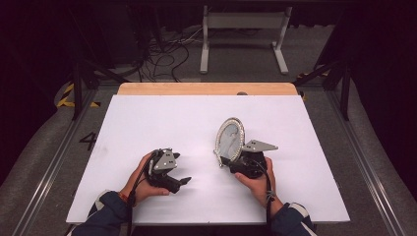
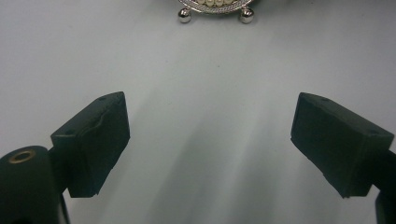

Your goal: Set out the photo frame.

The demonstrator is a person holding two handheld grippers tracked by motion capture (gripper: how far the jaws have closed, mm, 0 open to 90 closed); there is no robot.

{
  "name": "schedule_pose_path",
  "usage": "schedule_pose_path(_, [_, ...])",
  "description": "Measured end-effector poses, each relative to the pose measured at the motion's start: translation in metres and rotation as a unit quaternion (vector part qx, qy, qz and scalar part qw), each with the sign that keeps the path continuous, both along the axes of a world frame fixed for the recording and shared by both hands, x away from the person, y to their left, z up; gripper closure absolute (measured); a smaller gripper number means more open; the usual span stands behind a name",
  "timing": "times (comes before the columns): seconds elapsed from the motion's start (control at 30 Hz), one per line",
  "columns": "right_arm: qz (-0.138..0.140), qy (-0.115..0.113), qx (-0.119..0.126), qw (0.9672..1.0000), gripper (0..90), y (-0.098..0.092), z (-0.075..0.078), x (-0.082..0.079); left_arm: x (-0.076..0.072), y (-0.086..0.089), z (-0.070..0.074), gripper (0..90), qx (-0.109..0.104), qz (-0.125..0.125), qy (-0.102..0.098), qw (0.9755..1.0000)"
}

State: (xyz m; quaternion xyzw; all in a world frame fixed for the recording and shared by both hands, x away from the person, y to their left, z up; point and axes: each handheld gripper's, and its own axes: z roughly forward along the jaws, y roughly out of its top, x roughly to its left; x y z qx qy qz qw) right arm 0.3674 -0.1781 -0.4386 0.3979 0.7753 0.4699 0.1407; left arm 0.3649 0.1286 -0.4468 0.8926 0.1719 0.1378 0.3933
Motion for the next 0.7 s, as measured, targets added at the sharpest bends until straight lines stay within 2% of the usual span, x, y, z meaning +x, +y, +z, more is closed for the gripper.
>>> schedule_pose_path(0.17, [-0.010,-0.004,0.013,0.9999,55.4,0.0053,-0.0043,0.0015,0.0001,-0.0007,-0.0008,12.3,0.002,0.002,0.000,1.0000])
schedule_pose_path(0.23, [-0.013,0.005,0.023,0.9996,59.0,0.0072,-0.0067,0.0015,0.0001,-0.0009,-0.0010,12.3,0.002,0.000,0.002,1.0000])
schedule_pose_path(0.33, [-0.021,0.005,0.023,0.9995,66.1,0.0057,-0.0079,0.0025,0.0001,-0.0012,-0.0014,12.4,0.003,-0.001,0.002,1.0000])
schedule_pose_path(0.4, [-0.017,0.011,0.032,0.9993,66.4,0.0033,-0.0084,0.0039,0.0003,-0.0014,-0.0016,12.3,0.007,-0.003,0.002,1.0000])
schedule_pose_path(0.5, [-0.014,0.011,0.026,0.9995,66.9,0.0032,-0.0078,0.0035,0.0002,-0.0014,-0.0016,12.3,0.007,-0.004,0.002,1.0000])
schedule_pose_path(0.7, [0.005,0.022,0.028,0.9994,70.7,0.0000,-0.0069,0.0050,0.0000,-0.0012,-0.0015,12.3,0.004,-0.002,0.003,1.0000])
